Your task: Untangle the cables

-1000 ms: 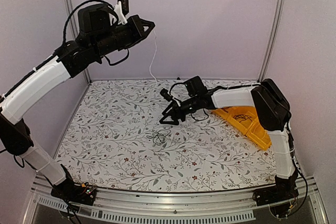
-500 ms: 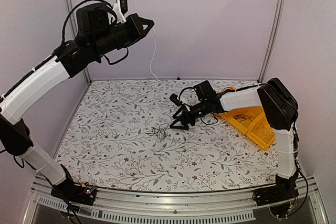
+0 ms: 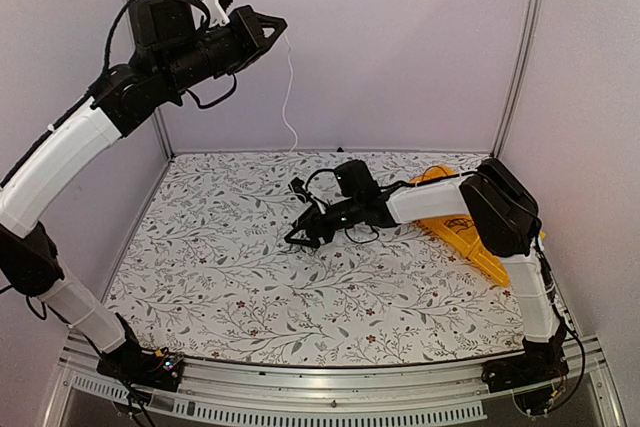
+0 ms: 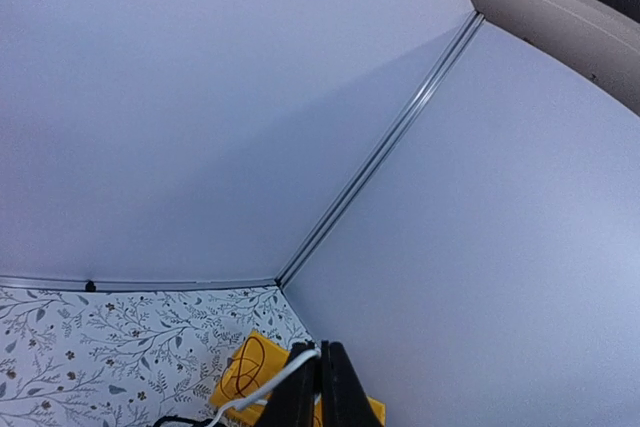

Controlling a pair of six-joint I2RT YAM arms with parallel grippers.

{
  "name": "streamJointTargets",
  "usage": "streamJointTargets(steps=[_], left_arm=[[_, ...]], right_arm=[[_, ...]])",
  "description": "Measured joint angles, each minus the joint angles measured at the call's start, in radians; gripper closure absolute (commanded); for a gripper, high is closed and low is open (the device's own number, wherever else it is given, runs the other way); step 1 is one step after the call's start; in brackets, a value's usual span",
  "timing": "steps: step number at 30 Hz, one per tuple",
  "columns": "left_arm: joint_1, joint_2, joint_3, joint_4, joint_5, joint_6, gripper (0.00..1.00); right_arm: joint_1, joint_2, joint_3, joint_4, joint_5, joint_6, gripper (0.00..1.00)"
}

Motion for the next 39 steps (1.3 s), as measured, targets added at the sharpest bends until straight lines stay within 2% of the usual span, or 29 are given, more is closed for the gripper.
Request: streamJointTargets(steps=[5,9,13,15,18,20,23,28,33,39], left_arm=[[-0.001,0.007,0.072,-0.039,0.0,0.0,1.0],[-0.011,0.041,0.203,-0.076,-0.009,0.02,1.0],[-0.088,0.11,0.44,-0.068,-0.078,0.156,1.0],[-0.165,0.139,0.553,0.008,-0.119,0.247,1.0],[-0.24,0.116,0.595,0.121,-0.149,0.327,1.0],[-0.238,0.08,0.562,0.188,-0.18,0.359,1.0],[-0.233,0.036,0.483,0.245,-0.232,0.402,1.0],[-0.232,-0.008,0.262,0.28,-0.299,0.447,1.0],[-0.229,-0.038,0.018,0.27,-0.327,0.444,1.0],[-0.22,-0.147,-0.269,0.29,-0.35,0.379,1.0]], right_arm=[[0.018,0.097,0.007,0.018,0.057,0.1,0.62],[0.031,0.132,0.018,0.037,0.094,0.143,0.72],[0.032,0.132,0.016,0.039,0.119,0.159,0.73],[0.031,0.132,0.004,0.049,0.123,0.159,0.74],[0.027,0.129,-0.017,0.077,0.126,0.158,0.74],[0.021,0.121,-0.031,0.083,0.127,0.155,0.69],[0.011,0.109,-0.039,0.068,0.111,0.138,0.58],[-0.025,0.06,-0.042,-0.032,0.079,0.062,0.43],[-0.081,-0.061,-0.043,-0.167,0.058,-0.052,0.36],[-0.129,-0.264,-0.071,-0.253,0.051,-0.177,0.34]])
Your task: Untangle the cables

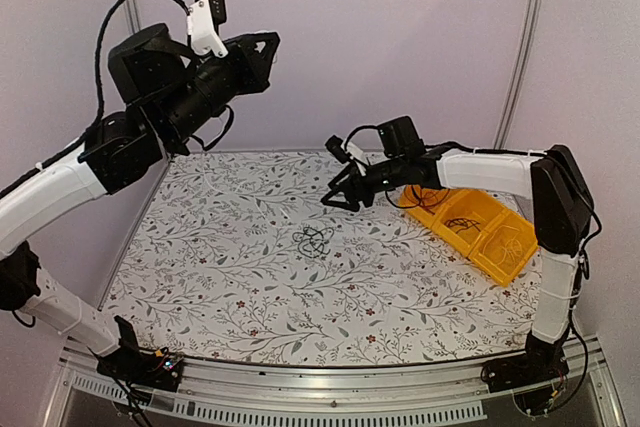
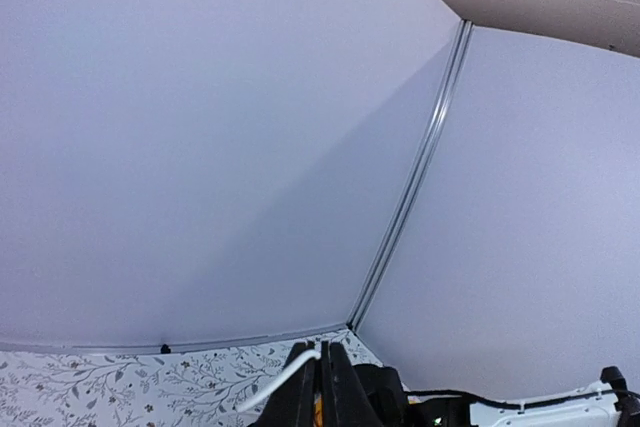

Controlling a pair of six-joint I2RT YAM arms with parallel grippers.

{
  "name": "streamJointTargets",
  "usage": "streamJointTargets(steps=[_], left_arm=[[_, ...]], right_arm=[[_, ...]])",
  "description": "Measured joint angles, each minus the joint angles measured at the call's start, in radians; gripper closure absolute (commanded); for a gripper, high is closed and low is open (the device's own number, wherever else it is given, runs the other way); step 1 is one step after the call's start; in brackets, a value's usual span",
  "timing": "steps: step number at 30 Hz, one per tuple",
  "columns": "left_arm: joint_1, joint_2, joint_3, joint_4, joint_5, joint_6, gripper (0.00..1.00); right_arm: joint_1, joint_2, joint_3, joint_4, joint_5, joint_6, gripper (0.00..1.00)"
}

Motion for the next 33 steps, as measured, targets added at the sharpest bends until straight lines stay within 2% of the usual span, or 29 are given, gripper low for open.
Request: streamJointTargets(steps=[6,11,15,17,21,26,33], left_arm=[[0.034,-0.164,-0.278,0.053,-0.021,-0.141,1.0],[0.075,-0.305,-0.655,0.069,-0.005,-0.253,1.0],[0.154,-0.384,-0.985,0.083,0.064,-0.38,1.0],[0.182,-0.42,-1.074,0.08,0.075,-0.438,1.0],[0.209,-0.482,-1.131,0.118,0.078,-0.527,1.0],[0.256,-0.478,-1.151,0.202,0.082,-0.629,1.0],[0.293,-0.447,-1.109,0.183,0.085,-0.718,1.0]], right_arm=[[0.001,-0.104,-0.054,-0.065,-0.002,-0.089,0.34],[0.01,-0.106,-0.069,-0.119,-0.002,-0.142,0.37],[0.043,-0.096,-0.058,-0.146,0.001,-0.182,0.39],[0.074,-0.08,-0.04,-0.155,0.001,-0.2,0.4],[0.163,-0.041,-0.002,-0.163,-0.003,-0.233,0.41],[0.263,0.038,0.061,-0.149,-0.03,-0.214,0.41],[0.369,0.205,0.102,-0.023,-0.068,-0.113,0.33]])
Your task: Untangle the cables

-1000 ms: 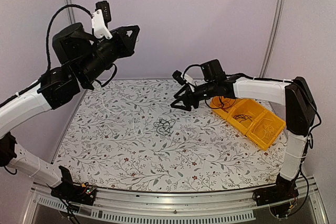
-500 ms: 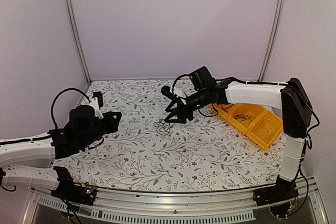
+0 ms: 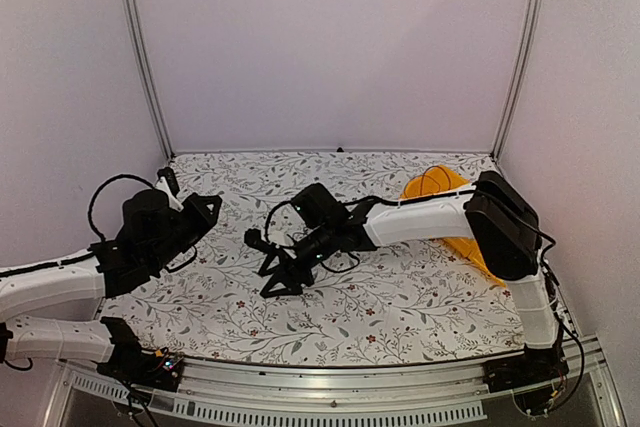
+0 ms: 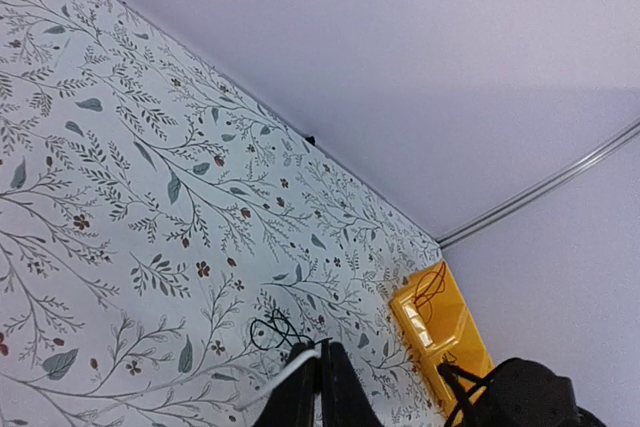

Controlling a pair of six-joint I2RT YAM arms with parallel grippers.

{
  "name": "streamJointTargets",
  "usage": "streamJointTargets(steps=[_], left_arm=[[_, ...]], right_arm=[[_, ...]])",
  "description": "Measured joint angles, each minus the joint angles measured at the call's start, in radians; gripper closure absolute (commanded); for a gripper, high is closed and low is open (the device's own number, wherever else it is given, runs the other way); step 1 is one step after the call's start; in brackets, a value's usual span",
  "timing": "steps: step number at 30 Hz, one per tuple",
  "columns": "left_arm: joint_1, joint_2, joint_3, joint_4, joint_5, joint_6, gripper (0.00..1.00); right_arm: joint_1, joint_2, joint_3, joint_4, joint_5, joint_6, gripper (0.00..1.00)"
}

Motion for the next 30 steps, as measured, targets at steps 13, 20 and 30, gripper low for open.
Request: streamJointTargets(steps=[13,20,30], left_arm=[[0.064,-0.012,0.025,-0.086,0.014,-0.1,1.0],[0.068,-0.015,0.025,-0.092,0.035,-0.102,1.0],[0.069,-0.022,0.03,-0.093,0.046,-0.088,1.0]], right_arm=[[0.1,0.176,0.035,0.26,-0.049,0.296,0.3],[0.109,0.241,0.056,0.316,-0.055,0.428,0.36],[0.15,0.312,0.149,0.384,-0.065,0.523,0.37]])
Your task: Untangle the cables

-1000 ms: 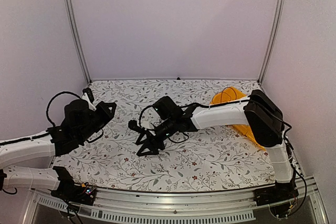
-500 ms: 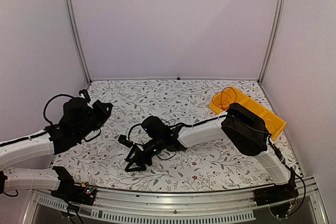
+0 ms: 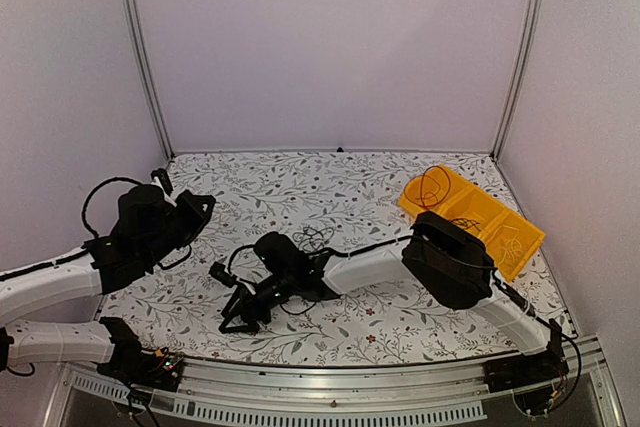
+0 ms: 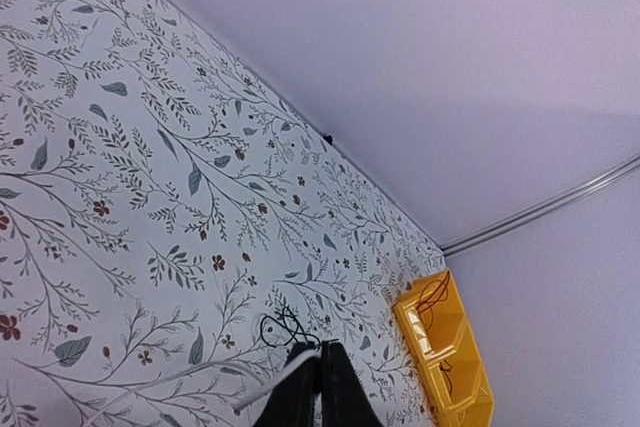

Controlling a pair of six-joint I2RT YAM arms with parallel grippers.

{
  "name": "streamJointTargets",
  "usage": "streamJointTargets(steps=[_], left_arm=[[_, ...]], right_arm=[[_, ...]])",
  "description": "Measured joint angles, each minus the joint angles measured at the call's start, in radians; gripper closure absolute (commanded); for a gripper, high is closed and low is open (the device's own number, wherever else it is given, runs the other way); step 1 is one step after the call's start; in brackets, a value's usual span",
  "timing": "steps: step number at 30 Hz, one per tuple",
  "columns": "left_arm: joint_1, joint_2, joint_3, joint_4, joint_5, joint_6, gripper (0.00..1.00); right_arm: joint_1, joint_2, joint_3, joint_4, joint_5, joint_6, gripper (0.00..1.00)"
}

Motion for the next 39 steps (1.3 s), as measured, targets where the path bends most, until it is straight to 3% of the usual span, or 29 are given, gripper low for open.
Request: streamJointTargets(steps=[4,9,13,18,29,39], left_arm=[[0.0,-0.013,0.0,-0.007,0.006,0.011,1.0],[0.0,-0.047,0.004,-0.038,0.013,0.026,1.0],[0.0,-0.092,0.034,-0.089,0.004,0.053,1.0],[0.001,-0.167,0.133,-0.21,-0.047,0.114,1.0],[0.002,-0.353,0.376,-0.491,-0.301,0.196,1.0],[0.002,-0.302,0.444,-0.586,-0.412,0.208,1.0]], right_arm=[[0.021,0.025,0.035,0.018,0.011,0.033,0.51],[0.031,0.041,0.05,0.015,0.089,0.093,1.0],[0.021,0.016,0.003,0.007,0.143,0.097,1.0],[-0.036,-0.132,-0.185,-0.071,0.173,0.053,1.0],[-0.42,-0.57,-0.508,-0.271,0.282,-0.233,1.0],[-0.592,-0.655,-0.608,-0.328,0.404,-0.393,1.0]])
